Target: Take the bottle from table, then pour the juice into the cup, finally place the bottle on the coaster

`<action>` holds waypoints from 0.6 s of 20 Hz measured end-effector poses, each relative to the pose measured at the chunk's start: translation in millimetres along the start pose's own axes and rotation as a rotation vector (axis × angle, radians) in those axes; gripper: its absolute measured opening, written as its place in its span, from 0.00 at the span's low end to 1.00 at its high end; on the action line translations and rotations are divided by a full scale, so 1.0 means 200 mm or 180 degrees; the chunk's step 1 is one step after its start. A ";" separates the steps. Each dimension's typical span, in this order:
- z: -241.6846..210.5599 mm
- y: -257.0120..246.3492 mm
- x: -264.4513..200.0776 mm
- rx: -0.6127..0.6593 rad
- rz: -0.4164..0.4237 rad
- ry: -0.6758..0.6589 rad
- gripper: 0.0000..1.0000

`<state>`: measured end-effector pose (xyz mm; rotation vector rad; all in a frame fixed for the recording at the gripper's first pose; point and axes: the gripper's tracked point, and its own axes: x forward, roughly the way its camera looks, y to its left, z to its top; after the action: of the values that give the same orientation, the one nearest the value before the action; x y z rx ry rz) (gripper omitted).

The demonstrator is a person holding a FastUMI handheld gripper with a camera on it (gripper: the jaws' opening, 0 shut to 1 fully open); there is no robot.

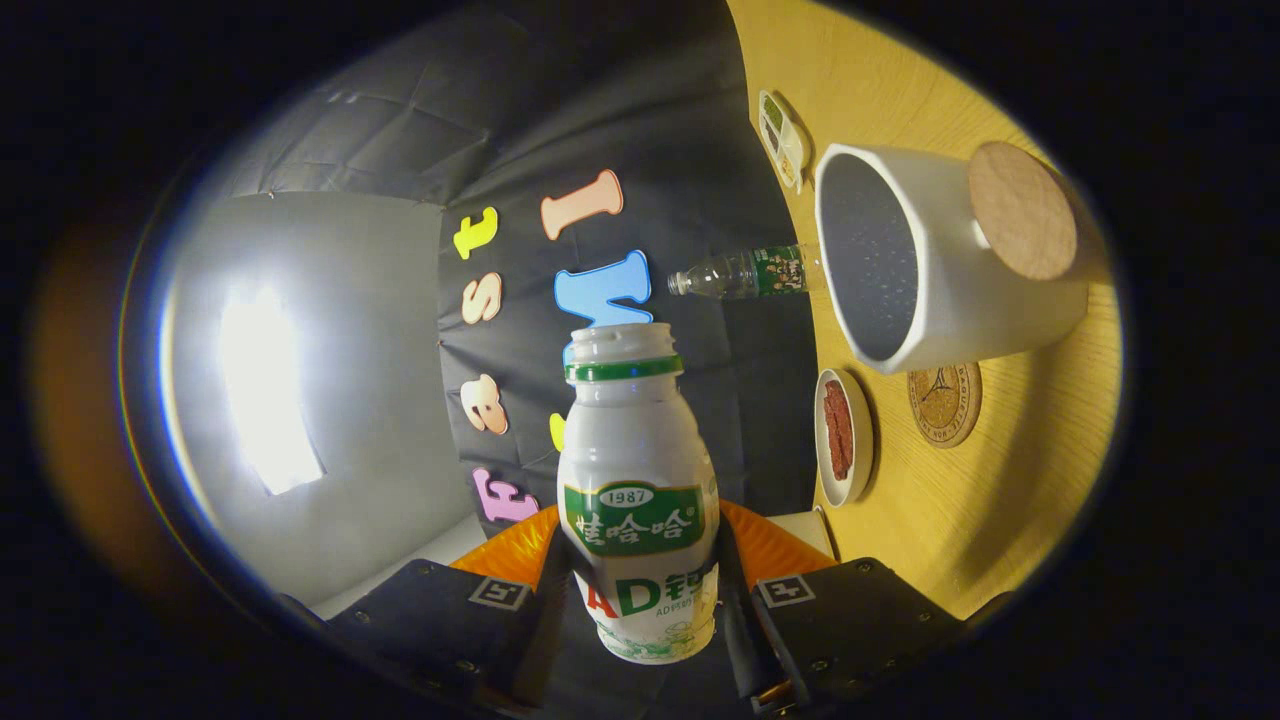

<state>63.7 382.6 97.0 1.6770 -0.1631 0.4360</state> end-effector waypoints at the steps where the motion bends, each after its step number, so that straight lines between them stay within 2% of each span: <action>1: -0.01 0.00 0.00 0.0016 -0.0008 0.0004 0.68; 12: 0.00 -0.01 -0.01 0.0121 0.0013 0.0008 0.68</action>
<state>62.4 383.6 93.8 1.7138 -0.1573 0.4467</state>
